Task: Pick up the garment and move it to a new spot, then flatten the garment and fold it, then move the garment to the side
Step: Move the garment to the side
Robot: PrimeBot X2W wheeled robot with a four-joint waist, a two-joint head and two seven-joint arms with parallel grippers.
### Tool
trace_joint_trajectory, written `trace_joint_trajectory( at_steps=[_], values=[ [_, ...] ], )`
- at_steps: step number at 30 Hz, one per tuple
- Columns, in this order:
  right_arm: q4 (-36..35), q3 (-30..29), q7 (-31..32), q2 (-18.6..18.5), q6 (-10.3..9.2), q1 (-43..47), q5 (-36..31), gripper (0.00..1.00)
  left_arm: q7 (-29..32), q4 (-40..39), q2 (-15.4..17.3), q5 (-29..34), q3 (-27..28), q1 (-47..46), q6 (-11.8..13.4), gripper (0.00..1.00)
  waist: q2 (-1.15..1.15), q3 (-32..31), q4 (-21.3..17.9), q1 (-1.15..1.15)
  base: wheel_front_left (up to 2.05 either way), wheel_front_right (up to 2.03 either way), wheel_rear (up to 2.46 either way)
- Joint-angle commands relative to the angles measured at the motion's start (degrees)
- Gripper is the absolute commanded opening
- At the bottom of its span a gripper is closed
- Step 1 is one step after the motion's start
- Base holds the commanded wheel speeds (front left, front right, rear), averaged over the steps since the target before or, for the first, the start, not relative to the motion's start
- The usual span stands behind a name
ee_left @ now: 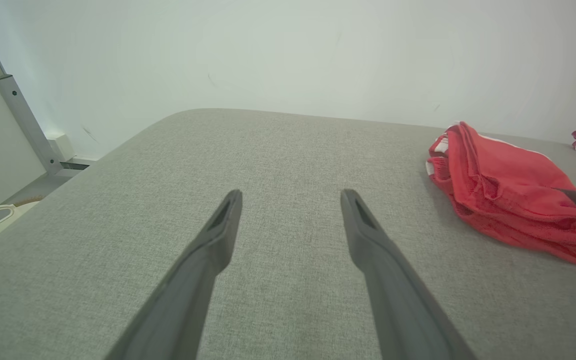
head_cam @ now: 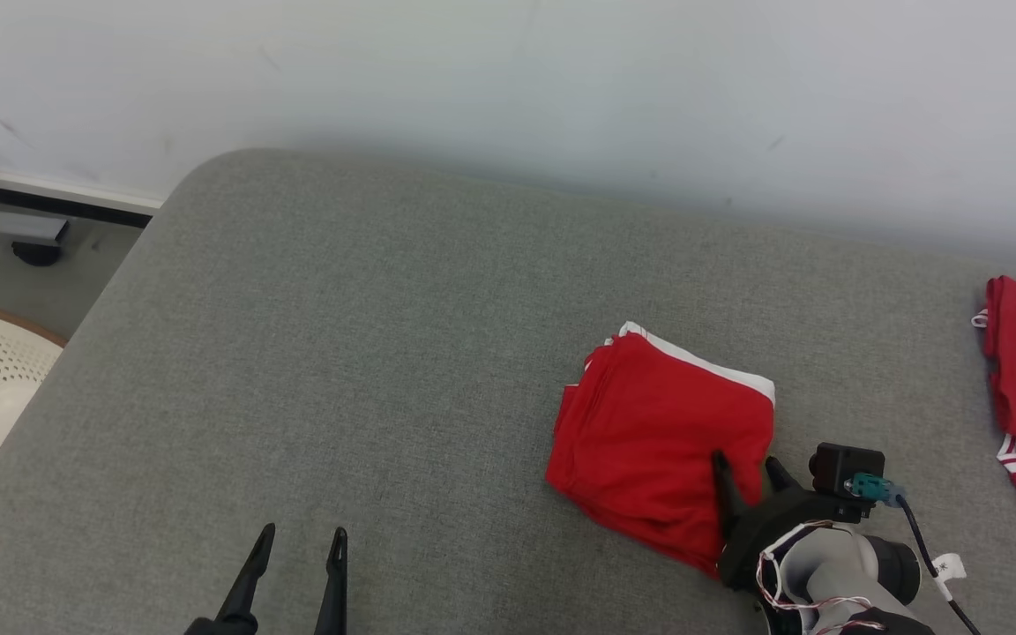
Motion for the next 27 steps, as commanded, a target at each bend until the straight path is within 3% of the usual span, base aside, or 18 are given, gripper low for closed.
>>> trace_joint_trajectory(
  at_steps=[1,6,7,8,14,19,27],
  values=[
    [0.33,0.43,0.06,0.05,-0.12,-0.36,0.86,1.0,-0.16,0.12,0.05,-0.14,0.06,-1.02,-0.17,1.0,0.0,1.06,0.91,-0.01,0.0,0.0,0.0],
    [0.69,6.63,1.25,0.11,-0.12,-0.94,7.97,1.0,-0.16,0.32,0.04,-0.53,-0.43,-2.12,-0.14,1.0,0.0,2.1,1.21,-0.01,0.0,0.0,0.0],
    [0.7,7.91,1.46,0.14,-0.12,-0.72,8.88,0.26,-0.16,0.34,0.04,-0.6,-0.53,-2.38,-0.08,1.0,0.0,2.2,1.2,-0.01,0.0,0.0,0.0],
    [0.75,8.92,1.37,0.18,-0.12,-0.68,9.74,0.0,-0.16,0.38,0.03,-0.73,-0.63,-2.47,0.0,1.0,0.0,2.28,1.17,-0.01,0.0,0.0,0.0],
    [2.58,11.15,-0.43,-0.35,-0.13,-3.05,9.09,0.0,-0.16,0.04,0.03,-1.57,-0.22,-2.13,0.5,1.0,0.0,2.46,-0.76,-0.01,0.0,0.0,0.0],
    [2.29,12.34,-0.93,-2.59,-0.13,-7.05,5.96,0.0,-0.16,-0.53,0.02,-2.25,0.59,-1.96,0.67,1.0,0.0,3.91,-4.68,-0.01,0.0,0.0,0.0],
    [0.73,20.96,1.1,-8.38,-0.13,-16.11,0.59,0.0,-0.16,-1.6,0.04,-3.1,-0.19,-5.53,0.81,1.0,0.0,8.12,-11.24,-0.01,0.0,0.0,0.0]
  ],
)
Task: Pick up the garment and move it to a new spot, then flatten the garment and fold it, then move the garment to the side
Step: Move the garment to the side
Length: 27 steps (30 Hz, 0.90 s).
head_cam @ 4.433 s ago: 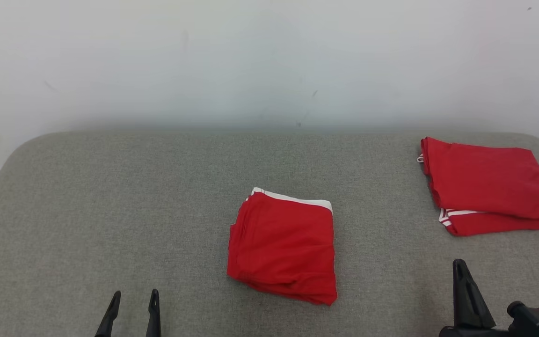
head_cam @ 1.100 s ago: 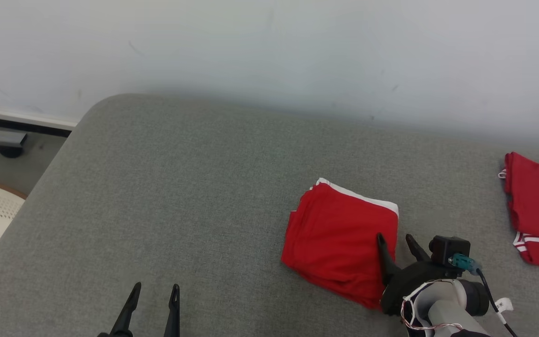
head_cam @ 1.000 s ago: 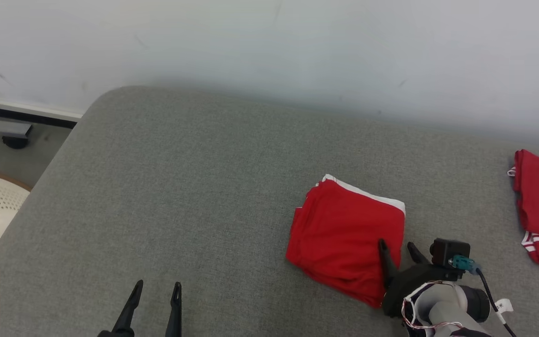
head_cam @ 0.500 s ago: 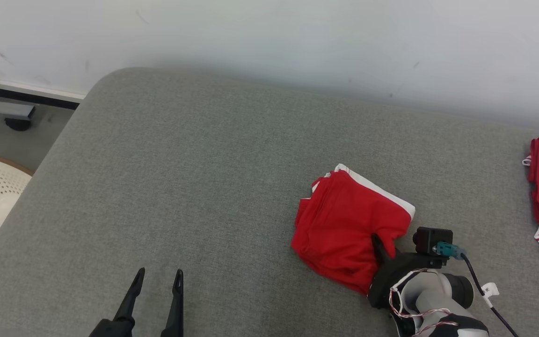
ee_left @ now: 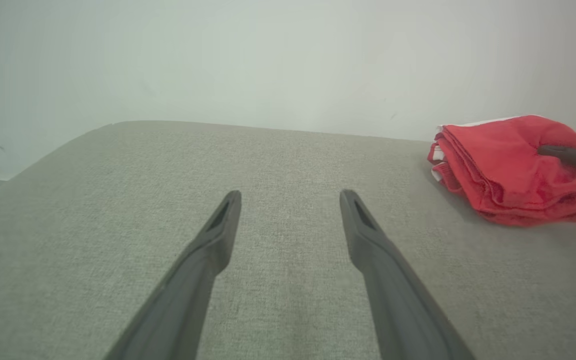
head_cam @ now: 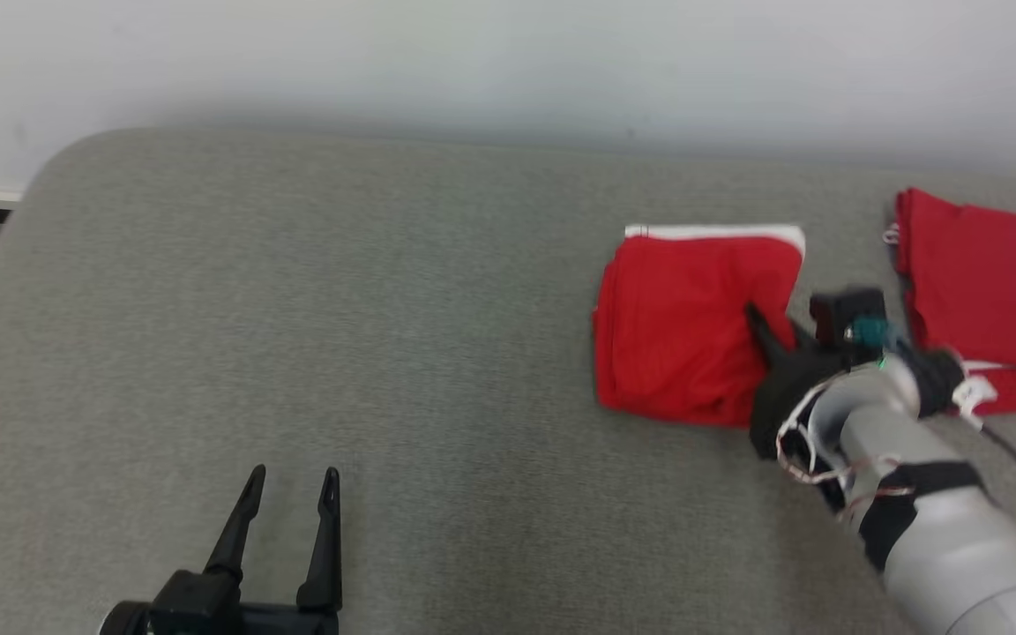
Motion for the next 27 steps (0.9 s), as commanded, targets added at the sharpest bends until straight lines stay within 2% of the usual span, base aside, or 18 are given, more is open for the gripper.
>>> trace_joint_trajectory(
  at_steps=[1,7,15,16,27],
  values=[
    [-0.71,2.3,1.36,-1.21,-0.14,-2.17,-0.76,0.0,-0.15,-0.48,0.04,-0.01,-0.09,-1.45,0.14,1.0,-0.01,3.45,-3.65,-0.01,0.0,0.0,0.0],
    [-3.12,9.9,6.23,-7.24,-0.14,-7.48,0.24,0.0,-0.15,-1.21,0.04,0.87,-0.48,-3.76,-0.23,1.0,-0.01,6.44,-5.22,-0.01,0.0,0.0,0.0],
    [-8.09,19.46,11.5,-16.77,-0.14,-13.79,5.24,0.0,-0.14,-2.41,0.04,2.22,-0.34,-5.99,-0.71,1.0,-0.01,9.86,-5.98,-0.01,0.0,0.0,0.0],
    [-8.09,19.46,11.5,-16.77,-0.14,-13.79,5.24,0.0,-0.14,-2.41,0.04,2.22,-0.34,-5.99,-0.71,1.0,-0.01,9.86,-5.98,-0.01,0.0,0.0,0.0],
    [-14.44,30.53,17.63,-27.37,-0.14,-22.02,13.66,0.0,-0.15,-4.95,0.39,3.96,-0.04,-7.37,-0.95,1.0,-0.01,13.68,-7.04,-0.01,0.0,0.0,0.0]
  ],
)
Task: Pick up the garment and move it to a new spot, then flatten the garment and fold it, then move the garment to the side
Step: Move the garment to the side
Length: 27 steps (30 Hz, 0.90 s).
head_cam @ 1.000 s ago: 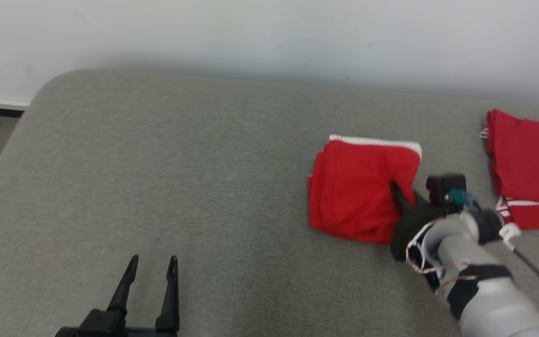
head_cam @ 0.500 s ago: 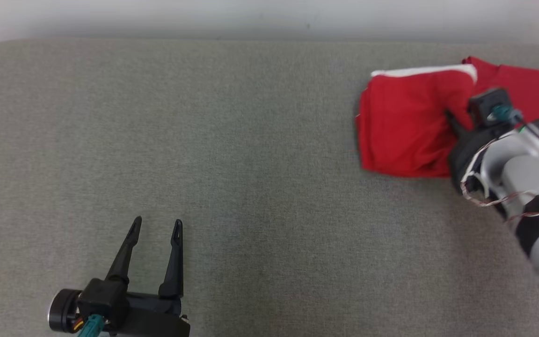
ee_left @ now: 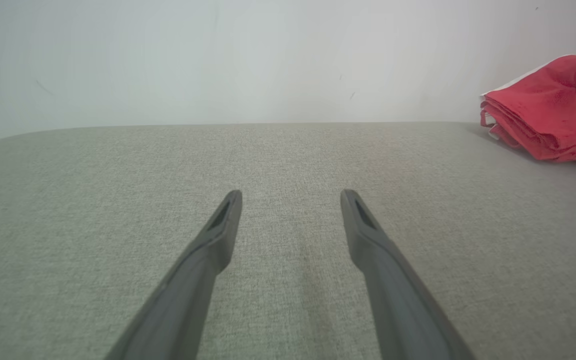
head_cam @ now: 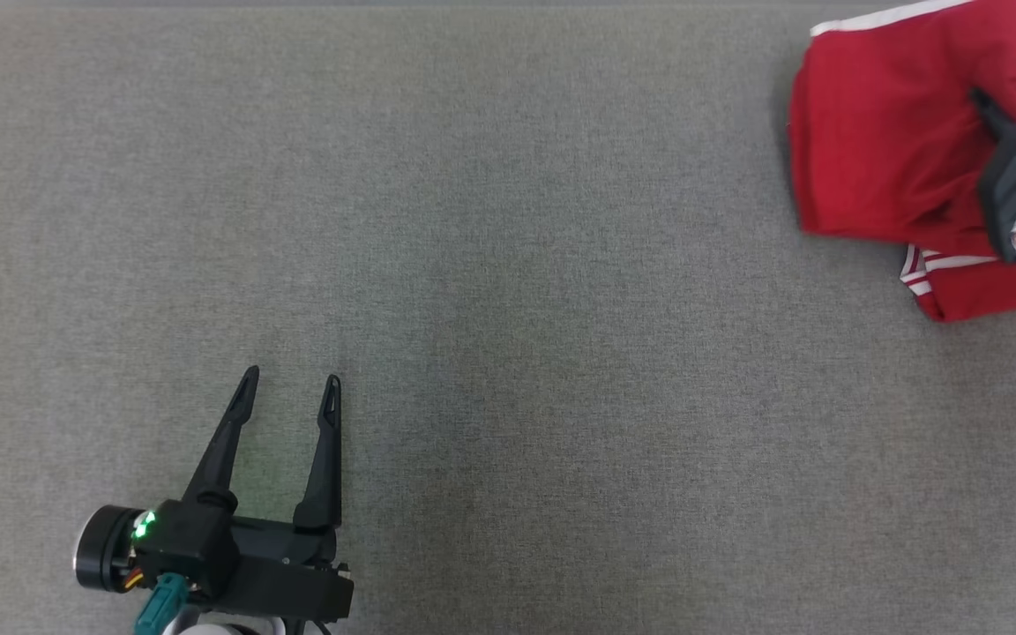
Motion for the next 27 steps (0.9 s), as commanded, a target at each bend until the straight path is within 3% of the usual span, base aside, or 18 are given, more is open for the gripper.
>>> trace_joint_trajectory(
  at_steps=[1,12,22,23,24,25,27],
  values=[
    [-0.18,0.72,0.43,-1.19,-0.14,-1.22,0.89,0.0,-0.16,-0.38,0.33,0.44,0.17,-0.59,-0.05,1.0,-0.01,0.93,-0.43,-0.01,0.0,0.0,0.0],
    [-1.35,8.21,5.16,-9.31,-0.14,-6.71,4.16,0.0,-0.16,-2.23,1.48,0.36,-0.6,-1.41,-0.1,1.0,-0.01,3.5,-0.54,-0.01,0.0,0.0,0.0],
    [1.05,12.59,6.29,-10.77,-0.14,-9.17,4.79,0.0,-0.16,-3.31,1.96,0.23,-0.49,-2.27,-0.05,1.0,-0.01,5.05,-0.03,-0.01,0.0,0.0,0.0],
    [1.44,12.84,6.31,-10.72,-0.14,-9.46,4.57,0.15,-0.16,-3.31,1.93,0.25,-0.39,-2.23,-0.04,1.0,-0.01,5.05,0.0,-0.01,0.0,0.0,0.0],
    [1.84,13.11,5.92,-10.6,-0.14,-9.81,4.18,0.49,-0.16,-3.27,1.91,0.26,-0.31,-2.16,-0.05,1.0,-0.01,5.01,0.03,-0.01,0.0,0.0,0.0],
    [2.23,13.34,5.56,-10.46,-0.14,-10.03,4.04,1.0,-0.16,-3.2,1.92,0.26,-0.19,-2.08,-0.04,1.0,-0.01,4.92,0.02,-0.01,0.0,0.0,0.0],
    [2.92,13.79,5.28,-10.13,-0.14,-10.16,3.81,1.0,-0.16,-2.95,1.88,0.24,0.13,-1.83,-0.04,1.0,-0.01,4.53,-0.13,-0.01,0.0,0.0,0.0]
  ],
)
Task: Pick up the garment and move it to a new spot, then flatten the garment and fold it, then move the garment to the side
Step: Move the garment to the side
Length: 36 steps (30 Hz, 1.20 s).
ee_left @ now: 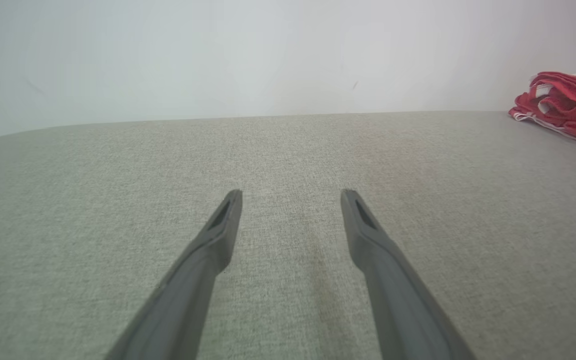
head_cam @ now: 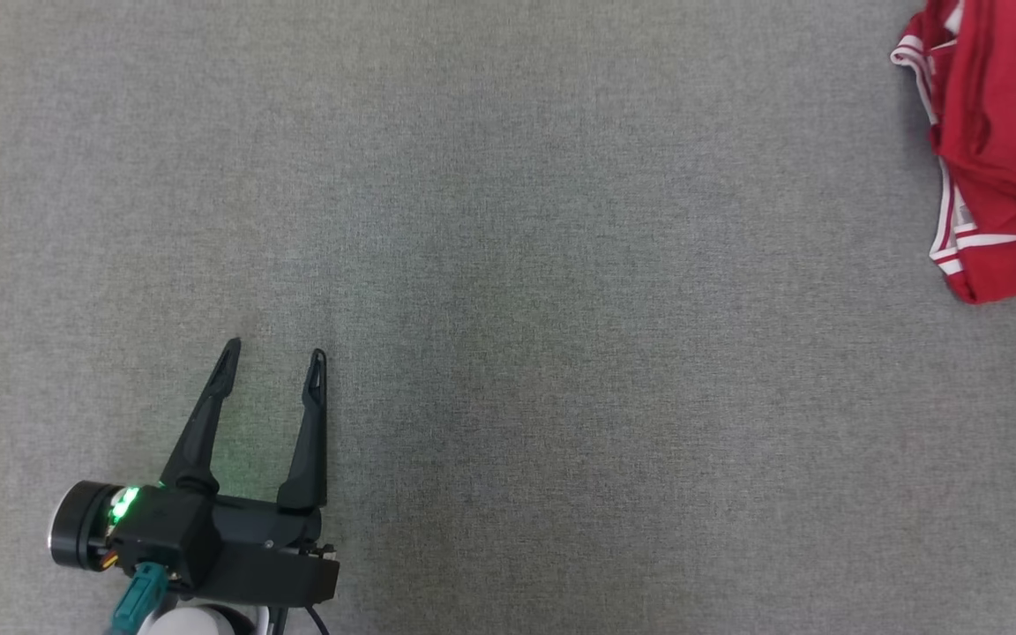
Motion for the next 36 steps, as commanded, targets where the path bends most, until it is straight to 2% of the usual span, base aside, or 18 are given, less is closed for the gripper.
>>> trace_joint_trajectory(
  at_steps=[1,6,9,15,20,24,29,30,31,34,36],
  values=[
    [0.45,0.22,-0.59,0.44,-0.14,-0.95,-0.47,1.0,-0.16,0.09,0.11,0.22,0.27,-0.21,0.06,1.0,-0.01,-0.61,-0.19,0.0,0.0,0.0,0.0],
    [2.74,-1.09,-3.9,1.32,-0.14,-1.48,0.57,1.0,-0.16,0.92,-0.24,-0.01,0.75,0.72,0.06,1.0,-0.01,-2.87,-0.36,0.0,0.0,0.0,0.0],
    [4.88,-3.59,-8.74,2.86,-0.14,-1.4,1.85,1.0,-0.16,1.56,-0.48,-0.39,1.17,2.02,0.06,1.0,-0.01,-5.38,-0.37,0.0,0.0,0.0,0.0],
    [9.61,-10.09,-21.31,7.71,-0.14,3.34,5.65,1.0,-0.16,2.64,-1.09,-0.54,2.81,5.62,0.06,1.0,-0.01,-11.95,-0.42,0.0,0.0,0.0,0.0],
    [10.03,-15.54,-24.62,12.18,-0.14,9.12,7.85,1.0,-0.16,3.26,-1.34,-0.45,4.63,9.76,0.06,1.0,-0.01,-17.23,-1.07,0.0,0.0,0.0,0.0],
    [3.5,-25.25,-24.64,13.33,-0.14,16.14,5.34,1.0,-0.16,3.28,-1.5,-0.01,6.01,12.57,0.06,1.0,-0.01,-20.25,-1.5,0.0,0.0,0.0,0.0],
    [-6.58,-41.97,-24.62,16.58,-0.13,29.37,-2.2,1.0,-0.16,4.03,-1.55,-0.08,6.72,14.52,0.05,1.0,-0.01,-23.25,-1.09,0.0,0.0,0.0,0.0],
    [-8.96,-45.19,-24.62,17.93,-0.13,32.77,-4.35,1.0,-0.16,4.28,-1.6,-0.07,6.83,14.89,0.05,1.0,-0.01,-23.82,-1.08,0.0,0.0,0.0,0.0],
    [-14.1,-51.57,-24.59,20.9,-0.14,39.6,-9.14,1.0,-0.16,4.56,-1.66,0.04,6.83,15.16,0.05,1.0,-0.01,-24.6,-1.04,0.0,0.0,0.0,0.0],
    [-22.15,-59.48,-24.62,25.36,-0.14,47.78,-15.72,1.0,-0.16,4.59,-1.75,0.28,6.67,15.68,0.05,1.0,-0.01,-25.35,-0.7,0.0,0.0,0.0,0.0],
    [-26.99,-62.72,-24.6,28.79,-0.13,53.19,-19.15,1.0,-0.16,4.84,-1.79,0.36,6.41,15.74,0.05,1.0,-0.01,-25.86,-0.35,0.0,0.0,0.0,0.0]
  ],
)
